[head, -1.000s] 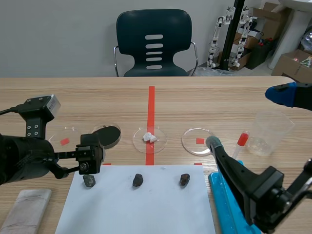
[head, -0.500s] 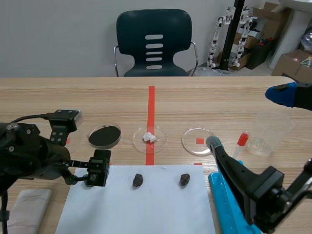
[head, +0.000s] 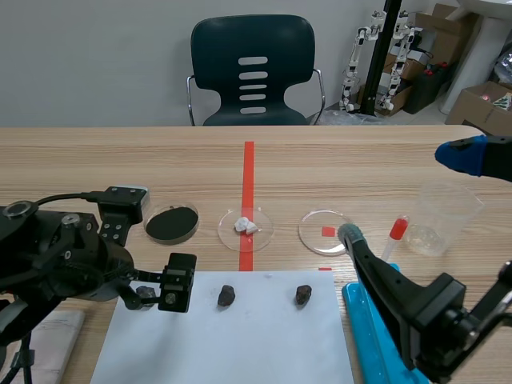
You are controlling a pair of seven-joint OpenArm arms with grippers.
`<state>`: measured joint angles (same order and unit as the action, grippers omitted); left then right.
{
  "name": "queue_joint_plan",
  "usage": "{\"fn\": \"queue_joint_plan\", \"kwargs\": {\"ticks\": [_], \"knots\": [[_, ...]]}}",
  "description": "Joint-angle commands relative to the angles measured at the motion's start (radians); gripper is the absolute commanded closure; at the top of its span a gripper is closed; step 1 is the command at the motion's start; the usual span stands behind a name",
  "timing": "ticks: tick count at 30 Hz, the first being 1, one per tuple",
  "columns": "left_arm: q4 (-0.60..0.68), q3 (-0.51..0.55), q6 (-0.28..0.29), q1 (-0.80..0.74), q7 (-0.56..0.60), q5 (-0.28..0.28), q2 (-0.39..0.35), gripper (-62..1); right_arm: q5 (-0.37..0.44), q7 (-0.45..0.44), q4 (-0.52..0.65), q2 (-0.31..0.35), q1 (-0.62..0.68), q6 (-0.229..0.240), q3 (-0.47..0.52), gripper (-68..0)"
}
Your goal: Pick up the left mineral with the left hand
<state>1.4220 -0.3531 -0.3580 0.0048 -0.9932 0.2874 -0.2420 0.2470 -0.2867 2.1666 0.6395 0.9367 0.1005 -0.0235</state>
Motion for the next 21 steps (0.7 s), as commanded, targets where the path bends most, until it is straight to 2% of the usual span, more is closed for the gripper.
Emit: {"fn": "queue_joint_plan", "kwargs": {"ticks": [1,8,14,21], "knots": [[-0.023,0.003,0.001,0.03,0.0,-0.004,0.014,-62.3,0.007,-0.015,0.018,-0.003,-0.009,-0.003,0.008,-67.9],[-0.103,0.003,0.0,0.074,0.0,-0.004,0.031,-62.3,0.007,-0.015,0.018,-0.003,-0.009,-0.003,0.008,-67.9],[-0.121,0.003,-0.001,0.075,-0.026,-0.003,0.031,-62.3,0.007,-0.015,0.018,-0.003,-0.009,-0.003,0.008,-67.9],[-0.122,-0.01,0.001,0.073,-0.004,0.0,0.031,-62.3,0.007,-0.014,0.018,-0.003,-0.009,-0.003,0.008,-67.9]]}}
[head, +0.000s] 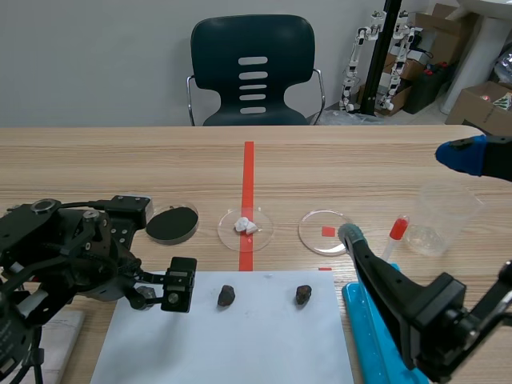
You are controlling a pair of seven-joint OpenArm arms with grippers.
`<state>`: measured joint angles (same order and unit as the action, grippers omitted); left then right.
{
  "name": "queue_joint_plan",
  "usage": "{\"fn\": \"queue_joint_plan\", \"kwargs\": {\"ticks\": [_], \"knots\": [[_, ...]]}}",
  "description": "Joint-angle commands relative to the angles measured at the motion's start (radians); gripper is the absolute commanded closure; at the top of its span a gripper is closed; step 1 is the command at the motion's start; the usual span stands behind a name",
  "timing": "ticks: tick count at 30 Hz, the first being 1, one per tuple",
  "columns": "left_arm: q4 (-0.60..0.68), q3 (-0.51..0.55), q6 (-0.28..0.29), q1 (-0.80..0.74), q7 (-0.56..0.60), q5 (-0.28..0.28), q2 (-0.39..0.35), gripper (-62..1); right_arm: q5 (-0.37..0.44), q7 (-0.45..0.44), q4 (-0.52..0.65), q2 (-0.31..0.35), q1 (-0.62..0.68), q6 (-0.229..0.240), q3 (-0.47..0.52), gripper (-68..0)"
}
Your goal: Pick up the left mineral with the left hand
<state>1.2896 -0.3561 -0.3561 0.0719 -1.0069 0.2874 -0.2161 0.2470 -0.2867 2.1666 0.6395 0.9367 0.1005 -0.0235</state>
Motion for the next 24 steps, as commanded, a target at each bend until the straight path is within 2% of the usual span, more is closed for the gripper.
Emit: {"fn": "queue_joint_plan", "kwargs": {"ticks": [1,4,7,10,21,22,24], "knots": [[0.011,-0.01,-0.001,0.006,0.015,0.0,0.005,-62.3,0.007,-0.014,0.018,-0.003,-0.009,-0.003,0.008,-67.9],[0.011,-0.01,-0.002,0.006,0.015,0.0,0.005,-61.4,0.007,-0.014,0.018,-0.003,-0.009,-0.003,0.008,-67.9],[0.01,-0.01,-0.002,0.006,0.015,0.0,0.005,-53.3,0.007,-0.014,0.018,-0.003,-0.009,-0.003,0.008,-67.9],[0.0,-0.01,-0.002,0.006,0.015,0.0,0.005,-49.4,0.007,-0.014,0.018,-0.003,-0.009,-0.003,0.008,-67.9],[-0.021,-0.01,-0.002,0.006,0.011,0.0,0.005,-48.9,0.007,-0.014,0.018,-0.003,-0.009,-0.003,0.008,-67.9],[-0.021,-0.01,-0.002,0.007,0.011,0.0,0.005,-47.1,0.007,-0.014,0.018,-0.003,-0.009,-0.003,0.008,-67.9],[-0.021,-0.011,-0.001,0.009,0.011,0.0,0.005,-39.4,0.007,-0.014,0.018,-0.003,-0.009,-0.003,0.008,-67.9]]}}
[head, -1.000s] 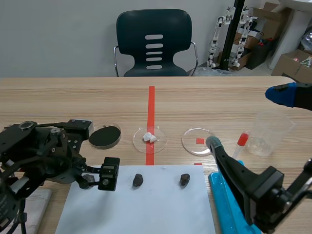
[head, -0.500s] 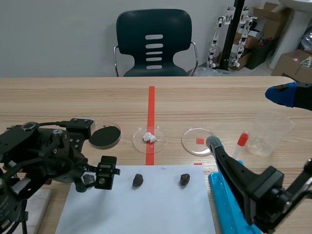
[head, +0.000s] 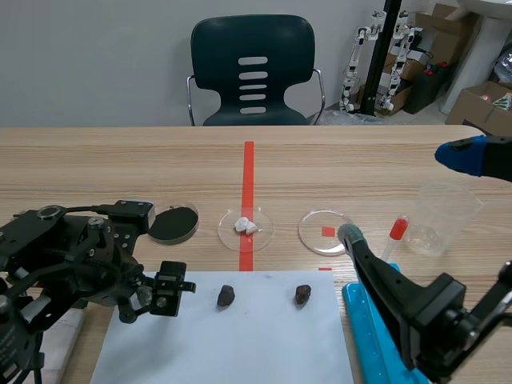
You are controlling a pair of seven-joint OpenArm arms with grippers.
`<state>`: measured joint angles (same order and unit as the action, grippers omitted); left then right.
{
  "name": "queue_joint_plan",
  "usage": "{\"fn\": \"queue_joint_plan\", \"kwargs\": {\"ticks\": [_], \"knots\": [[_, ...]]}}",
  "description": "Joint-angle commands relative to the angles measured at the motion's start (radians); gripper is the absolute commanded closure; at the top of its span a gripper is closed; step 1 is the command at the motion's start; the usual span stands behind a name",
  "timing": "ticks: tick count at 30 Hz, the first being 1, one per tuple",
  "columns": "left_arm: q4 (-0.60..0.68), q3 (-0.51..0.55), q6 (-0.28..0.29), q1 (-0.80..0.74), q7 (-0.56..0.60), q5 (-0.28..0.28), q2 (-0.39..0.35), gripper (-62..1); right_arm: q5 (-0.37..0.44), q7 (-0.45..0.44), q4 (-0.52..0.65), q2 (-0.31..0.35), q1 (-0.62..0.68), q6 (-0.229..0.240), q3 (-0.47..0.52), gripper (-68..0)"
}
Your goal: Pick up the left mineral with the left hand
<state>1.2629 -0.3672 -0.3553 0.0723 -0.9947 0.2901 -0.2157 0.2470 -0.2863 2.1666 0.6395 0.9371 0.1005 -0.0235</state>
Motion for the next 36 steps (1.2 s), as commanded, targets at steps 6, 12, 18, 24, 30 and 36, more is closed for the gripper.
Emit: {"fn": "queue_joint_plan", "kwargs": {"ticks": [6,12,18,24,30,36], "knots": [[0.006,-0.01,-0.002,0.008,0.003,-0.003,0.005,-26.2,0.007,-0.015,0.018,-0.003,-0.009,-0.003,0.008,-67.9],[0.006,-0.02,-0.002,0.009,0.01,-0.003,0.005,-17.0,0.007,-0.015,0.018,-0.003,-0.009,-0.003,0.008,-67.9],[0.006,-0.02,-0.002,0.01,0.011,-0.003,0.005,-14.1,0.007,-0.015,0.018,-0.003,-0.009,-0.003,0.008,-67.9],[0.006,-0.02,-0.002,0.011,0.037,-0.003,0.003,-14.1,0.007,-0.015,0.018,-0.003,-0.009,-0.003,0.008,-67.9],[0.014,-0.02,-0.002,0.005,0.1,0.019,-0.018,-14.1,0.007,-0.015,0.018,-0.003,-0.009,-0.003,0.008,-67.9],[0.083,-0.02,-0.001,-0.049,0.24,0.064,-0.067,-14.1,0.007,-0.015,0.018,-0.003,-0.009,-0.003,0.008,-67.9]]}}
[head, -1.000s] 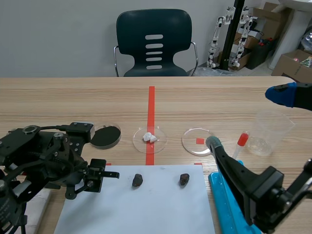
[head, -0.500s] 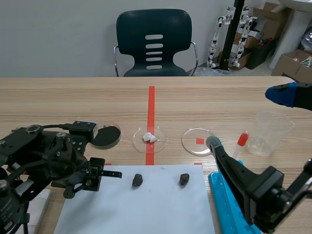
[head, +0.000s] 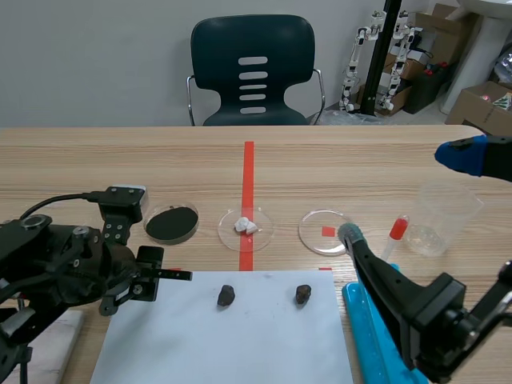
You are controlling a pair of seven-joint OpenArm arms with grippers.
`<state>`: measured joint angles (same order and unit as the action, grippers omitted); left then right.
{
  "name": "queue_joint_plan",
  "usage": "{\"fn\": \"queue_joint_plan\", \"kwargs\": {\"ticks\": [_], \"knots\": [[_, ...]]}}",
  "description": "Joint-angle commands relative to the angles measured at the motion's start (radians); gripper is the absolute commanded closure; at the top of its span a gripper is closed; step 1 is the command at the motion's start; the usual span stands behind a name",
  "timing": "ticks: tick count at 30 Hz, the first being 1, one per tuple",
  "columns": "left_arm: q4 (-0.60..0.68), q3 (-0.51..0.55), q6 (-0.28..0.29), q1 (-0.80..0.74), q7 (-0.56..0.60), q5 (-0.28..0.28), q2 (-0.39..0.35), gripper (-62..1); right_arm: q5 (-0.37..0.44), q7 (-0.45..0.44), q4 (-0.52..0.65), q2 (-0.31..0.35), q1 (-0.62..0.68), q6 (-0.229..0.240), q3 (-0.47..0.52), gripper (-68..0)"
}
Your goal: Pick up the left mineral with the left hand
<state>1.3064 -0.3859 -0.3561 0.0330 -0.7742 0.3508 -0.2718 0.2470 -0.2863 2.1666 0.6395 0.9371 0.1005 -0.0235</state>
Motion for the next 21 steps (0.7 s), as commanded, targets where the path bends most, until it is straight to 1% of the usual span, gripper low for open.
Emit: {"fn": "queue_joint_plan", "kwargs": {"ticks": [1,3,9,14,18,21], "knots": [[0.058,-0.001,0.0,-0.023,0.045,0.008,-0.019,-14.1,0.007,-0.015,0.018,-0.003,-0.009,-0.003,0.008,-67.9],[0.096,-0.001,0.0,-0.053,0.092,0.018,-0.036,-14.1,0.007,-0.015,0.018,-0.003,-0.009,-0.003,0.008,-67.9],[0.222,-0.001,0.005,-0.16,0.273,0.076,-0.089,-14.1,0.007,-0.015,0.018,-0.003,-0.009,-0.003,0.008,-67.9],[0.314,-0.001,0.011,-0.262,0.383,0.076,-0.133,-14.1,0.007,-0.015,0.018,-0.003,-0.009,-0.003,0.008,-67.9],[0.384,-0.001,0.011,-0.347,0.521,0.076,-0.178,-14.1,0.007,-0.015,0.018,-0.003,-0.009,-0.003,0.008,-67.9],[0.444,-0.001,0.011,-0.415,0.605,0.072,-0.22,-14.1,0.007,-0.015,0.018,-0.003,-0.009,-0.003,0.008,-67.9]]}}
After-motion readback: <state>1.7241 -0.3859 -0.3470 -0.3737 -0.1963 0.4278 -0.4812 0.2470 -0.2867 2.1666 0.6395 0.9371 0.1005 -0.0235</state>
